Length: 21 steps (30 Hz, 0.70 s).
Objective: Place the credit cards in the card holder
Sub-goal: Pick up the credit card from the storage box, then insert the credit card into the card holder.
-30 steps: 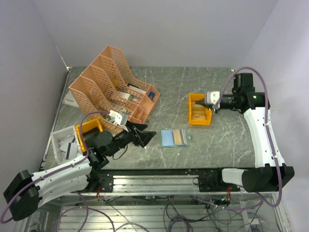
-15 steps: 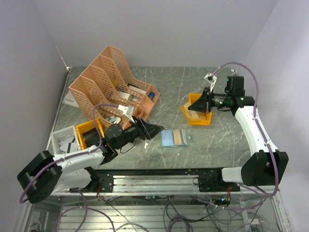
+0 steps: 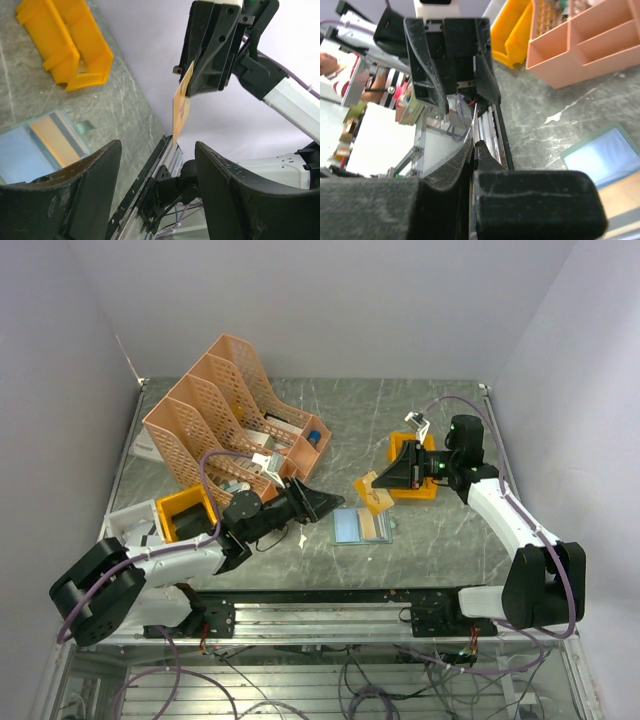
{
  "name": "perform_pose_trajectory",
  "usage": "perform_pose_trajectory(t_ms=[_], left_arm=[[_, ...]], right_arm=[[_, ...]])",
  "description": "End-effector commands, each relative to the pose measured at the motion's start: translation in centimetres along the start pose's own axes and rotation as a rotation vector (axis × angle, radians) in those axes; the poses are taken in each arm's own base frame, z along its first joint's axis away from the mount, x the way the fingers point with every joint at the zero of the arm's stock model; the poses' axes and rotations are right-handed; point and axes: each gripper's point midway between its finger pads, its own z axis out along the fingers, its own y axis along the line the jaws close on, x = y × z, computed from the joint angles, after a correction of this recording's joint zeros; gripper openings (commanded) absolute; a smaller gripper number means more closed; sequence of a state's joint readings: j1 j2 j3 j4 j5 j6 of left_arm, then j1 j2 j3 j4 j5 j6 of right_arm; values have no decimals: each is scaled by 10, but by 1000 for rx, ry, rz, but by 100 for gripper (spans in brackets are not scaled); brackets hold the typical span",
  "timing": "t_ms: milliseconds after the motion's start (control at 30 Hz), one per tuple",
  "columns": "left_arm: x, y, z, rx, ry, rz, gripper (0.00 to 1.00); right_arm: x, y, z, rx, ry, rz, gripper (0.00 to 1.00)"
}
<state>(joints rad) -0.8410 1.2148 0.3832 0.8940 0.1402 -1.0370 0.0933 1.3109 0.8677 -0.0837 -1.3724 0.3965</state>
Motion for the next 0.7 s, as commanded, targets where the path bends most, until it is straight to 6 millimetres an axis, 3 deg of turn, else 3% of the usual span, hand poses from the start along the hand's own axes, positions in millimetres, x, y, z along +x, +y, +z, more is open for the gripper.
perform_pose_trajectory(t_ms=[0,200,400,667], left_arm=[[-8,-21,13,77,21,57,68],[-5,-43,24,209,53,50,56],[-7,-60,29,307,52,28,51],[-4,-62,32,326,70,20,46]], right_arm=[[8,18,7,-108,52,-61,0],[15,23,13,-137,75,-61,0],[17,24,16,-144,86,-62,0],[21,25,19,-156,97,-59,0]])
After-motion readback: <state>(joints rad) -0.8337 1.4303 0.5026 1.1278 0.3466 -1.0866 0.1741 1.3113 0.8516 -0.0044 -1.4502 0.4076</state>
